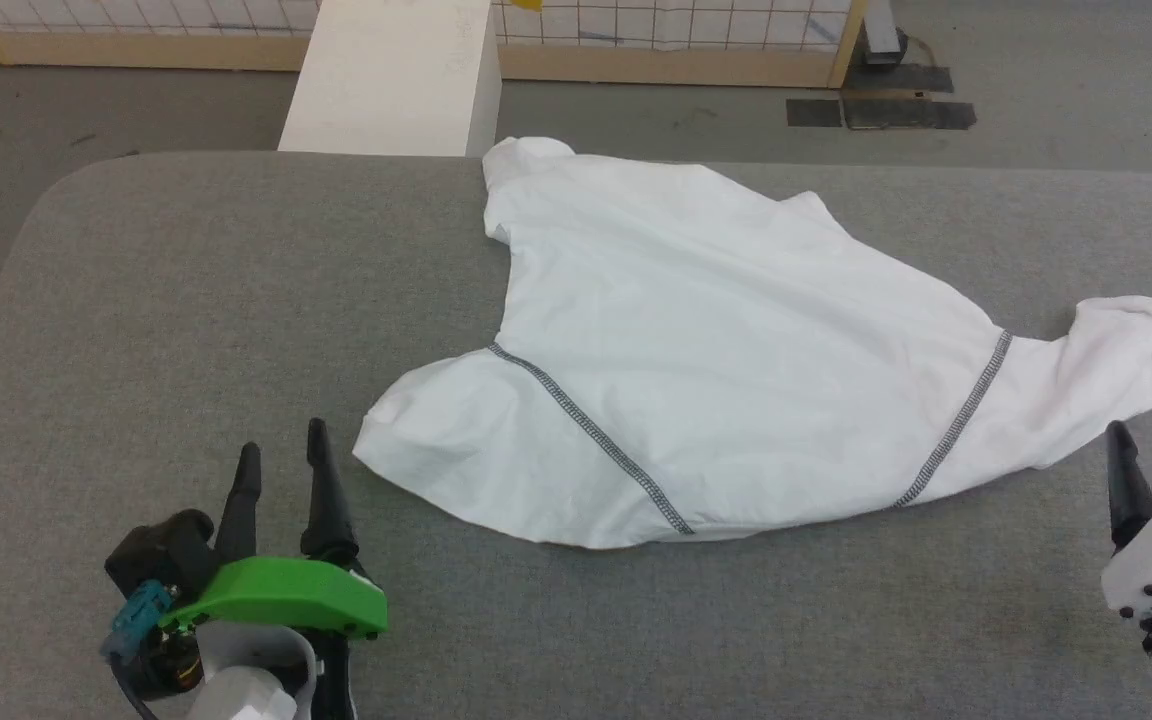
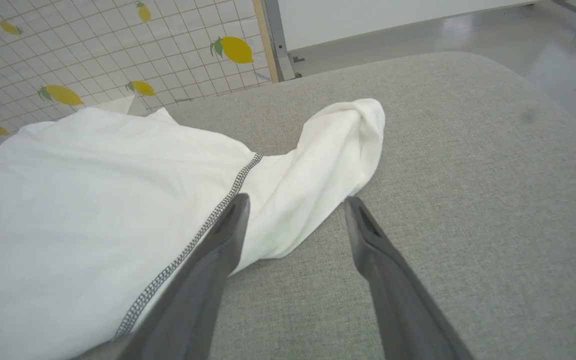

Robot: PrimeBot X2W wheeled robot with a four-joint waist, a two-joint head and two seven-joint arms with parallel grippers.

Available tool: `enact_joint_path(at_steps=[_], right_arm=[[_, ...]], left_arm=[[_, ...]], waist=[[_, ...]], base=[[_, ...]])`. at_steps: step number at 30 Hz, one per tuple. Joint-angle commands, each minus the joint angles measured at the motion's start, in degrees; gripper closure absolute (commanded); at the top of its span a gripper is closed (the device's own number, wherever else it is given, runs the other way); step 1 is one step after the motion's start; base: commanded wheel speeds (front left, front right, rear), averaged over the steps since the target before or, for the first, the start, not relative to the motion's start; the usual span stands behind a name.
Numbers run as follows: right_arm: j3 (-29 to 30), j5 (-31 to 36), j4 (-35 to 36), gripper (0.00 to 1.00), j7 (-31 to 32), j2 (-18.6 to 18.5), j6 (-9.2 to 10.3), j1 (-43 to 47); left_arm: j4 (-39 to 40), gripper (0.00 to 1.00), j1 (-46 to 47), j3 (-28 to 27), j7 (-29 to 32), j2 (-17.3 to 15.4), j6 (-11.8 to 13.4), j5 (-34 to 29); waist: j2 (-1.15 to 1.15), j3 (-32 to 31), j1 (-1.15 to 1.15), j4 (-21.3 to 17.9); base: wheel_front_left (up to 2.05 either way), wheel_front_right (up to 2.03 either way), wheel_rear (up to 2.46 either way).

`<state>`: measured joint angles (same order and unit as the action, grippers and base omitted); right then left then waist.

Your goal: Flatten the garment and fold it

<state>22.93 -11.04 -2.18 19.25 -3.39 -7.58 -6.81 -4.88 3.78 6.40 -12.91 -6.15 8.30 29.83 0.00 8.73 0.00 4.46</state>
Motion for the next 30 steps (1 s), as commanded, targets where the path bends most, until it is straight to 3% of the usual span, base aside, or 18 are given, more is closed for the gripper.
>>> enact_joint_path(at_steps=[1, 8, 18, 22, 30], right_arm=[[-0.3, -0.8, 0.6, 0.0, -0.5, 0.2, 0.09, 1.2], [-2.3, -4.1, 1.2, 0.0, -1.4, 0.5, 0.09, 3.6], [-5.1, -4.5, 4.1, 0.0, -0.8, 0.5, 0.09, 1.4], [-6.0, -4.7, 4.4, 0.0, -0.9, 0.5, 0.09, -0.1], [-6.2, -4.8, 3.5, 0.0, -2.1, 0.5, 0.09, -0.7]], left_arm=[[0.1, 0.0, -0.7, 0.3, 0.5, -0.4, 0.1, 0.1], [-1.2, 0.0, 7.2, 3.0, 7.2, -1.4, -1.4, 0.5], [-19.3, 0.0, 36.2, 10.7, 37.7, -4.2, -3.1, 0.1], [-26.5, 0.0, 43.3, 13.7, 46.6, -4.9, -3.2, -1.5], [-34.7, 0.0, 47.2, 17.0, 51.5, -5.4, -3.8, -3.6]], waist=[[0.0, -0.4, 0.0, -0.7], [0.0, 0.9, 0.0, -1.7], [0.0, 8.3, 0.0, -4.8], [0.0, 11.6, 0.0, -6.9], [0.0, 14.7, 0.0, -9.5]], base=[[0.0, 0.0, 0.0], [0.0, 0.0, 0.0], [0.0, 0.0, 0.0], [0.0, 0.0, 0.0], [0.0, 0.0, 0.0]])
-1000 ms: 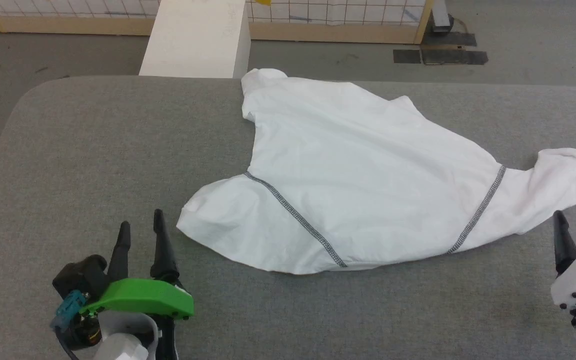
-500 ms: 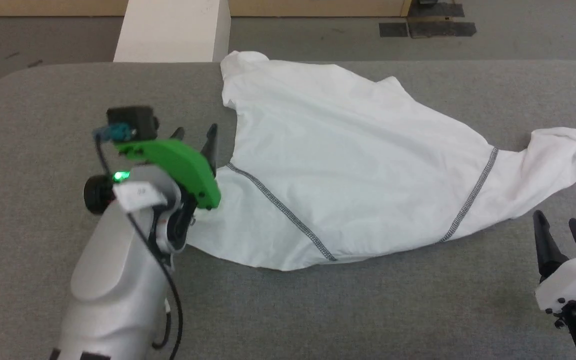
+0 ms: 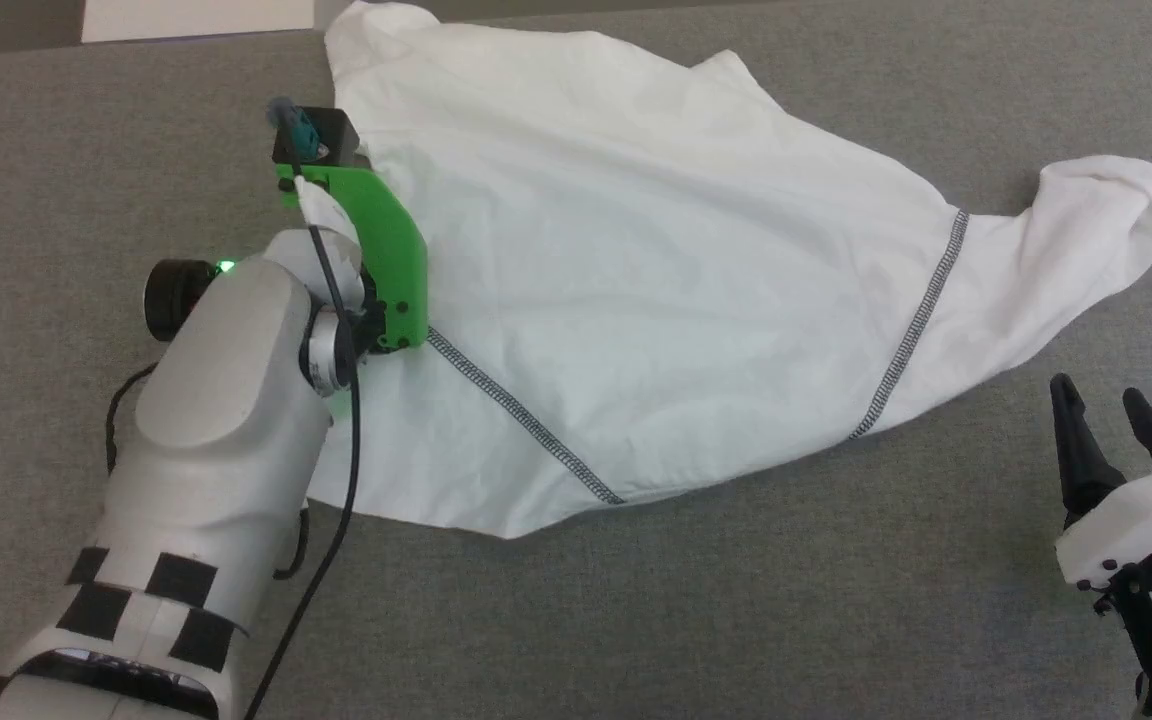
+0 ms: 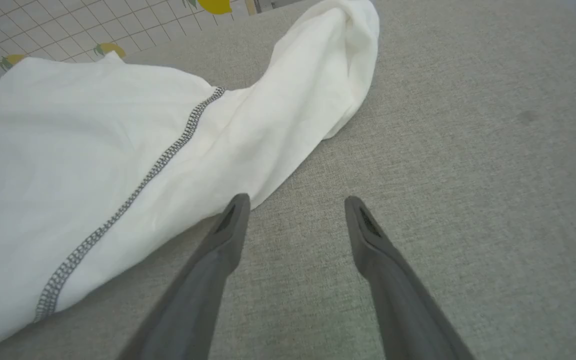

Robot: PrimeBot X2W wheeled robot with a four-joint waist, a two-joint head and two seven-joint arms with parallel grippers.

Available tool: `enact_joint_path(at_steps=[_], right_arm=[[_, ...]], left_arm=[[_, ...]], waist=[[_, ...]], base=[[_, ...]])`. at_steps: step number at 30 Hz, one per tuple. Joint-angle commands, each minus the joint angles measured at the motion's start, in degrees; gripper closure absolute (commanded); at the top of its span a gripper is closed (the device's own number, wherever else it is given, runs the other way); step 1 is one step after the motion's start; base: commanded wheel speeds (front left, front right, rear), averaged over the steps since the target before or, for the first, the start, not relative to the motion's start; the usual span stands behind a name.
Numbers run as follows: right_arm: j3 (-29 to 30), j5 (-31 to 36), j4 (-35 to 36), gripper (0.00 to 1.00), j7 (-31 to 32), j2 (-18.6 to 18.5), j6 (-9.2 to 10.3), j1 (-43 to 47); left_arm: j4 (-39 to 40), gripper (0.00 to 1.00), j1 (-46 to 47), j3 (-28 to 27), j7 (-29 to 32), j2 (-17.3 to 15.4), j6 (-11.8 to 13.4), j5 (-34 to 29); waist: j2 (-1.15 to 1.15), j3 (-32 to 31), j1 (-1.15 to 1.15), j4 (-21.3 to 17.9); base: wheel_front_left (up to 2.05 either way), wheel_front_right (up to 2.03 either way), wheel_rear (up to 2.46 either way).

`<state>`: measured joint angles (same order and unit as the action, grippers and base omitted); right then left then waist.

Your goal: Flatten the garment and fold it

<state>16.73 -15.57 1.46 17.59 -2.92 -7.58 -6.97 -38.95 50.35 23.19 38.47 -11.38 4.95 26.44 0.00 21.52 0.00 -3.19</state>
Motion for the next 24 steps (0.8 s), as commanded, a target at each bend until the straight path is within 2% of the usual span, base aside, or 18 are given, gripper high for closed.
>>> enact_joint_path(at_steps=[1, 4, 5, 6, 8, 12, 18, 24], right_arm=[[0.1, -0.2, -0.2, 0.0, -0.5, 0.0, 0.09, -0.6], [0.3, 0.0, -0.5, 0.0, -0.8, 0.0, 0.09, -0.5], [0.3, 0.1, -0.6, 0.0, -0.8, 0.0, 0.09, -0.5], [0.3, 0.2, -0.6, 0.0, -0.8, 0.0, 0.09, -0.5], [0.2, 0.7, -0.4, 0.0, -0.7, 0.0, 0.09, -0.8], [-0.2, 1.0, 0.0, 0.0, -0.5, 0.0, 0.09, -1.3], [-1.3, 0.9, 0.4, 0.0, -0.5, 0.0, 0.09, -1.9], [-1.5, 1.1, 0.6, 0.0, -0.6, 0.0, 0.09, -1.7]], left_arm=[[-1.3, 0.0, 0.5, 0.5, 0.4, -0.1, -0.8, -0.1], [-3.3, 0.0, -0.1, 1.3, 1.6, 0.4, -1.7, 0.3], [-3.6, 0.69, -0.2, 1.4, 1.5, 0.6, -1.9, 0.5], [-4.0, 1.0, -0.4, 1.2, 1.2, 0.9, -2.2, 1.0], [-4.5, 1.0, 0.2, 0.1, -2.1, 0.9, -3.0, 2.0], [-4.1, 1.0, 2.1, -3.2, -8.8, 0.3, -2.6, 3.6], [-4.6, 1.0, 4.9, -8.8, -17.9, -3.1, 0.5, 4.8], [-5.7, 1.0, 5.1, -12.3, -21.7, -7.0, 4.2, 5.1]], waist=[[0.0, 2.0, 0.0, -1.9], [0.0, 2.2, 0.0, -1.8], [0.0, 2.2, 0.0, -1.7], [0.0, 2.3, 0.0, -1.5], [0.0, 2.4, 0.0, -0.8], [0.0, 2.7, 0.0, -0.5], [0.0, 3.3, 0.0, -1.0], [0.0, 3.4, 0.0, -0.8]], base=[[0.0, 0.0, 0.0], [0.0, 0.0, 0.0], [0.0, 0.0, 0.0], [0.0, 0.0, 0.0], [0.0, 0.0, 0.0], [0.0, 0.0, 0.0], [0.0, 0.0, 0.0], [0.0, 0.0, 0.0]])
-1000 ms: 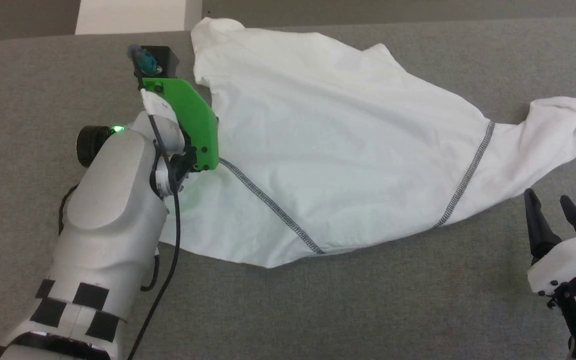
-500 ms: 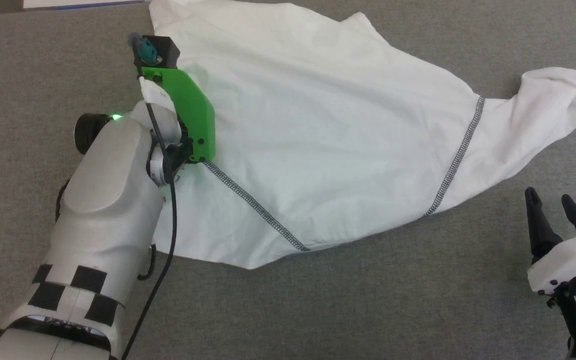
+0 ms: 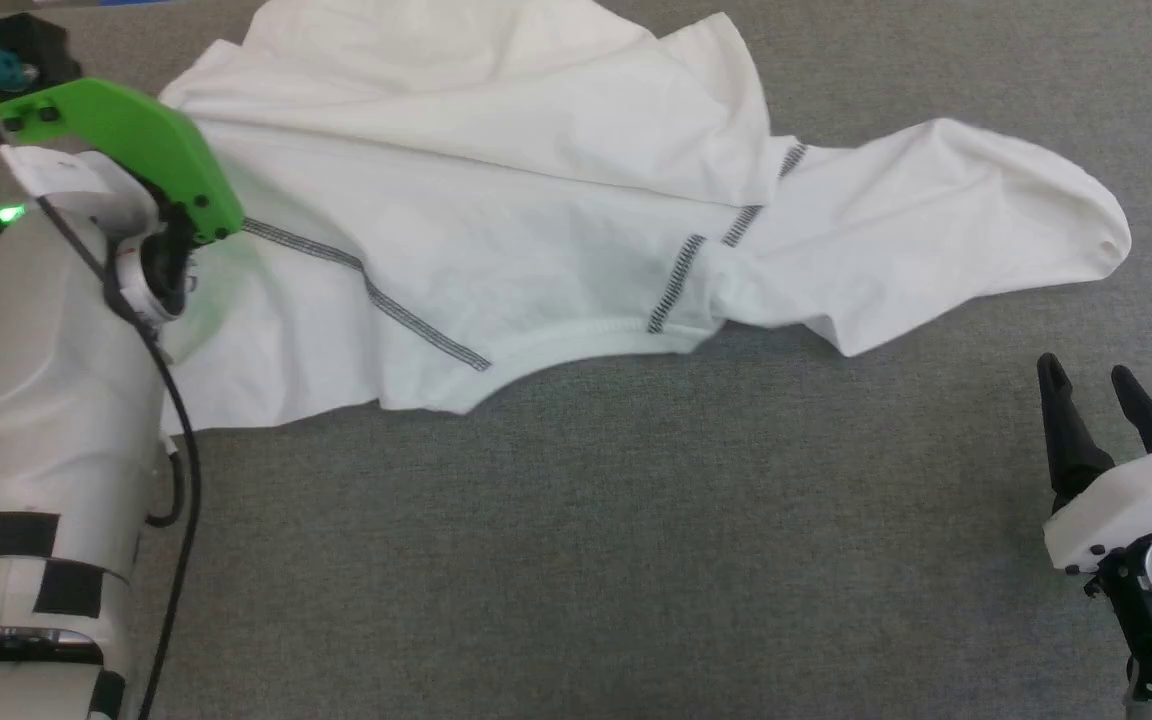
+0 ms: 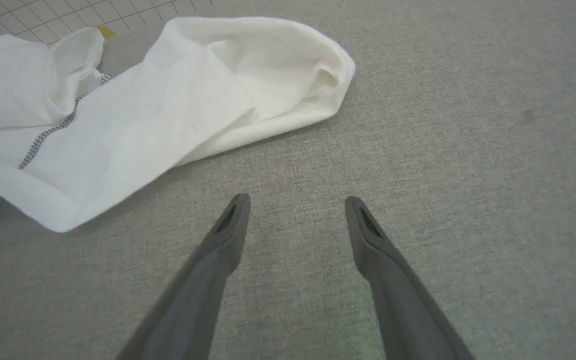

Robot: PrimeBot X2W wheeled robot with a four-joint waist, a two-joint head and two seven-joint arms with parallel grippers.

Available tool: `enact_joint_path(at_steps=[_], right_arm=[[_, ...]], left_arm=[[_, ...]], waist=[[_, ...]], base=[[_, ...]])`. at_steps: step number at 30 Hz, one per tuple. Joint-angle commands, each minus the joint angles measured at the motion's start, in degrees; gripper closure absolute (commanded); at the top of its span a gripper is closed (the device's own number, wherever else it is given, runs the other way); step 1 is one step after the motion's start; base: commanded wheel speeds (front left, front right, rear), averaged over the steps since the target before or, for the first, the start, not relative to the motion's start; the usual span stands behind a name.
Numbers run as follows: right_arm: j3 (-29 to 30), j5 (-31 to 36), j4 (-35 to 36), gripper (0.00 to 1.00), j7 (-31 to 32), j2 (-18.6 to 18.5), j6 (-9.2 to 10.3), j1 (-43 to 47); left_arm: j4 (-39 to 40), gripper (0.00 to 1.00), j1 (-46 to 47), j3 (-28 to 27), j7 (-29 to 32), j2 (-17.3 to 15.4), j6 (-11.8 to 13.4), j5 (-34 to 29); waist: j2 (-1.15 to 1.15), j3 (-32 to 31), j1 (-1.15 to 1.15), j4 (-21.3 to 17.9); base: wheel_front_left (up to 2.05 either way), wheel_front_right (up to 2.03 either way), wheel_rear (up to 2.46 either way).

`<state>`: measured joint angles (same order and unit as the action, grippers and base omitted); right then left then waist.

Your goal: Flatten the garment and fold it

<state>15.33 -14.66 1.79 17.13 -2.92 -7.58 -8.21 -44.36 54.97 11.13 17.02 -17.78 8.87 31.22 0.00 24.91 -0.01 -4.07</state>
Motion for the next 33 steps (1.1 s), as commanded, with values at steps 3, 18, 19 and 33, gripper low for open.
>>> enact_joint_path(at_steps=[3, 18, 19, 33], right_arm=[[0.2, 0.3, 0.5, 0.0, 0.0, 0.0, 0.09, -0.2], [-2.3, 1.8, 1.4, 0.0, 1.2, 0.0, 0.09, 1.0], [-2.5, 1.8, 1.6, 0.0, 1.4, 0.0, 0.09, 1.4], [-10.3, 4.6, 3.4, 0.0, 7.4, 0.0, 0.09, 3.2]], left_arm=[[-0.5, 1.0, -0.3, -1.1, -0.5, -0.3, 0.5, 1.4], [18.1, 0.0, -13.0, -4.9, -21.7, -1.0, -7.2, 3.1], [20.4, 0.0, -15.9, -5.1, -24.6, -0.9, -7.0, 2.4], [38.1, 0.0, -47.8, -6.4, -32.0, 6.7, -1.9, -2.7]], waist=[[0.0, -0.2, 0.01, 0.6], [0.0, -6.7, 0.01, 3.3], [0.0, -7.5, 0.01, 3.6], [0.0, -12.1, 0.01, 6.9]], base=[[0.0, 0.0, 0.0], [0.0, 0.0, 0.0], [0.0, 0.0, 0.0], [0.0, 0.0, 0.0]])
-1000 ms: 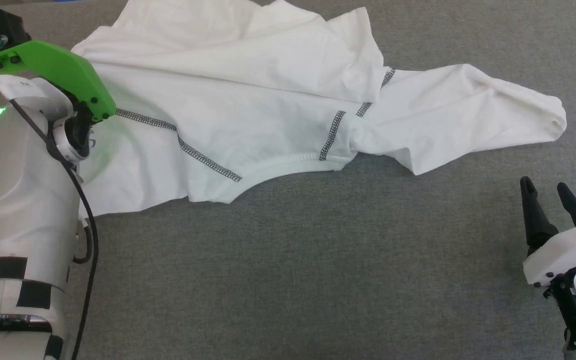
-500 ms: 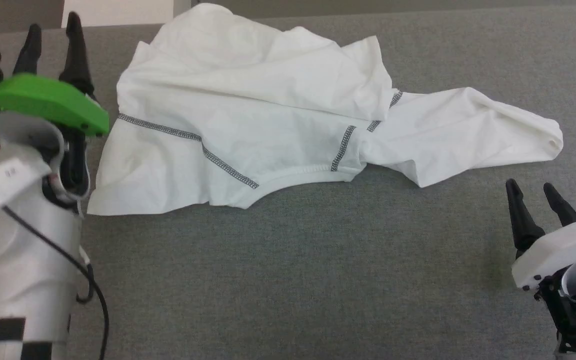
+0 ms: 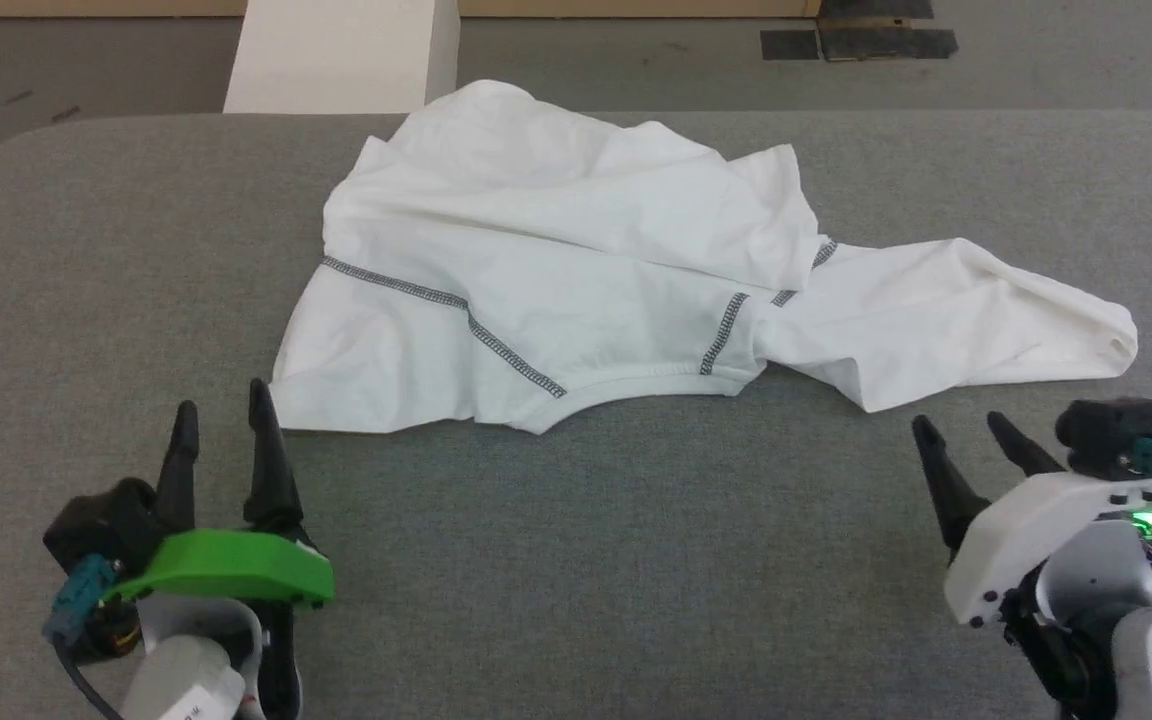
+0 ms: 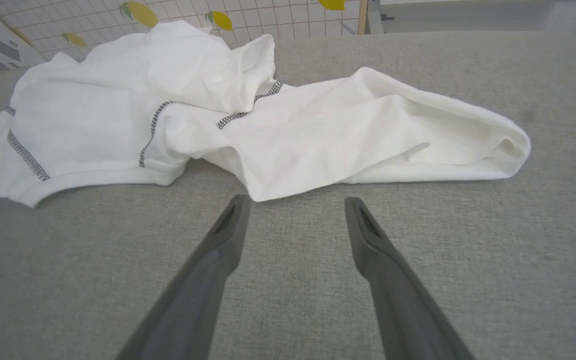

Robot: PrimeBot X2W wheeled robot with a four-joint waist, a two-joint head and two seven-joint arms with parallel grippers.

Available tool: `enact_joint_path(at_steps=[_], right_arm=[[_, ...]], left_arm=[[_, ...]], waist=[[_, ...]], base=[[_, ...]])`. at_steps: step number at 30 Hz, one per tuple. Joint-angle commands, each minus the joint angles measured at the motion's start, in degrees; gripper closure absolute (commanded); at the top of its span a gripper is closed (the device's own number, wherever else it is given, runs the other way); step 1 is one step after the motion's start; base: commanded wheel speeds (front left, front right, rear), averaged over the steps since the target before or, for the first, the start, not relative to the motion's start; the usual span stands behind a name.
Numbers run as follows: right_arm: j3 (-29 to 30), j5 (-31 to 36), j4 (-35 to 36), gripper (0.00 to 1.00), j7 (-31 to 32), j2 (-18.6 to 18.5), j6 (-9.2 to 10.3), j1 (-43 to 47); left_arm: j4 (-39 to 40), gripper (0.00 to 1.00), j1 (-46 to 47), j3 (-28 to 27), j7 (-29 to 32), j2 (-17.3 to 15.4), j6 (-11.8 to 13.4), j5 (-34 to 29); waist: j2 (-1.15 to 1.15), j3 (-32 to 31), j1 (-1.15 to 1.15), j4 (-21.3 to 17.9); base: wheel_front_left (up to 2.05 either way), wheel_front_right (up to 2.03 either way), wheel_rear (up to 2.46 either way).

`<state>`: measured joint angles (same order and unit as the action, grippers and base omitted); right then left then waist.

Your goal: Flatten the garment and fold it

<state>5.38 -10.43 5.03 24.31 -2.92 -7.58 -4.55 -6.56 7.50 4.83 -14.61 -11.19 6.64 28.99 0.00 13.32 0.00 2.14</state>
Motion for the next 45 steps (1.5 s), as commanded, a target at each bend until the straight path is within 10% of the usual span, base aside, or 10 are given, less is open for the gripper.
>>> enact_joint_path(at_steps=[1, 16, 17, 18, 19, 26, 37, 45], right_arm=[[-1.2, 0.7, -0.3, 0.0, 1.2, 0.0, 0.09, -1.0], [-12.8, 9.2, -15.8, 0.0, 9.8, -6.2, 0.09, -16.8], [-13.2, 9.1, -17.0, 0.26, 9.8, -6.4, 0.09, -17.4], [-13.4, 9.0, -17.6, 0.87, 9.4, -6.5, 0.09, -17.9], [-13.6, 8.8, -18.1, 1.0, 8.9, -6.5, 0.09, -18.3], [-13.4, 6.8, -19.7, 1.0, 7.0, -6.7, 0.09, -19.4], [-13.1, 4.4, -17.3, 1.0, 6.4, -7.3, 0.09, -19.7], [-14.5, 3.3, -16.4, 1.0, 6.0, -7.2, 0.09, -20.4]], left_arm=[[0.7, 0.0, -1.0, -0.2, -0.4, 0.6, 0.3, -0.5], [0.2, 0.0, -0.4, 1.6, -0.4, 3.2, -1.5, -1.6], [0.1, 0.0, -0.3, 1.6, -0.4, 3.3, -1.6, -1.6], [0.0, 0.0, -0.2, 1.7, -0.4, 3.4, -1.7, -1.6], [0.0, 0.0, -0.1, 1.7, -0.4, 3.4, -1.7, -1.7], [0.4, 0.0, 0.3, 2.2, 1.7, 3.4, -1.8, -1.2], [1.0, 0.0, 13.3, 16.8, 37.9, -6.6, -7.6, -7.8], [-4.3, 0.0, 18.3, 19.4, 47.2, -6.9, -8.8, -7.6]], waist=[[0.0, -0.6, 0.0, 0.8], [0.0, 1.7, 0.0, 3.0], [0.0, 1.8, 0.0, 3.1], [0.0, 2.0, 0.0, 3.2], [0.0, 2.1, 0.0, 3.2], [0.0, 2.0, 0.0, 2.9], [0.0, 3.3, 0.0, 2.9], [0.0, 5.1, 0.0, 0.8]], base=[[0.0, 0.0, 0.0], [0.0, 0.0, 0.0], [0.0, 0.0, 0.0], [0.0, 0.0, 0.0], [0.0, 0.0, 0.0], [0.0, 0.0, 0.0], [0.0, 0.0, 0.0], [0.0, 0.0, 0.0]])
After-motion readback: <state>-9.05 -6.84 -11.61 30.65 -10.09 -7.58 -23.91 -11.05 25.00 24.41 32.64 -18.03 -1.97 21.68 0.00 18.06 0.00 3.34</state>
